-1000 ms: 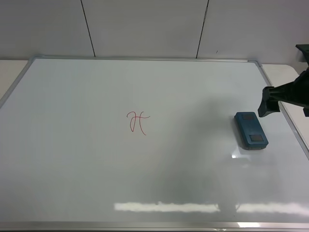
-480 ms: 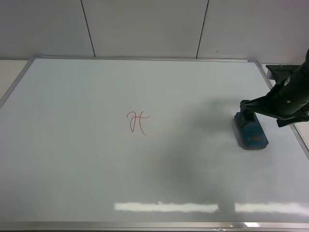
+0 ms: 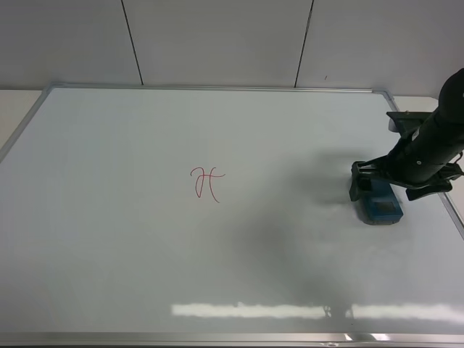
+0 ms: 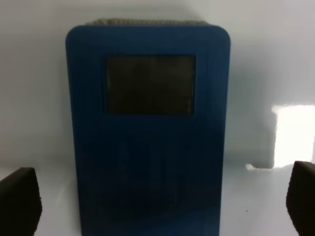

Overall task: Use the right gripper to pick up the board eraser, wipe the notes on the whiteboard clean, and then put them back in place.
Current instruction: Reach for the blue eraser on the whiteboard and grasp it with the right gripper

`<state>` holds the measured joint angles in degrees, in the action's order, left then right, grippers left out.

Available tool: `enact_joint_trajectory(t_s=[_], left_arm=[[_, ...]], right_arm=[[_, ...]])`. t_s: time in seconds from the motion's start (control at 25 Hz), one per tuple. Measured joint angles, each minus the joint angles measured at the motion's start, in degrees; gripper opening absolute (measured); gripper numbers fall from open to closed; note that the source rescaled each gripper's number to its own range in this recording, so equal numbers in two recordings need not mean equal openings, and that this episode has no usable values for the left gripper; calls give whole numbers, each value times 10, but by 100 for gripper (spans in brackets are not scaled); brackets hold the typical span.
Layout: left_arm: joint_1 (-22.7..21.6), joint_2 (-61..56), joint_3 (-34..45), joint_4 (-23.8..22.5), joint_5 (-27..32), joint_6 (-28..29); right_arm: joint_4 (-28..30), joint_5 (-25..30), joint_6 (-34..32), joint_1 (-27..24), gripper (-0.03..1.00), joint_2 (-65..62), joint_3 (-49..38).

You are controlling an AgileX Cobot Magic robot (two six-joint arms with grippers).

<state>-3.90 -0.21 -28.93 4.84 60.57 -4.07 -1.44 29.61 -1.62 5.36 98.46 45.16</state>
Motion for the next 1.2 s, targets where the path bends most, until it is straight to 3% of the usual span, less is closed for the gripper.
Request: enact_joint_trajectory(t_s=[0.12,0.16,0.2,0.24,0.28,0.72,0.96,1.2], left_arm=[[0,0,0,0,0,0],[0,0,0,0,0,0],[0,0,0,0,0,0],[0,0,0,0,0,0],[0,0,0,0,0,0],[0,0,0,0,0,0],[0,0,0,0,0,0],[0,0,0,0,0,0]], right_arm=[[0,0,-1,0,99,0,0],[-1,1,-3,0,86,0,0],[-3,3,-6,0,59,0,0],[-3,5,-13,0,15,0,0],[-5,8,-20,0,0,0,0],[6,21,-48,0,1,0,0],[8,95,-49,7,1,0,44],[22,154,-49,54,1,0,103]])
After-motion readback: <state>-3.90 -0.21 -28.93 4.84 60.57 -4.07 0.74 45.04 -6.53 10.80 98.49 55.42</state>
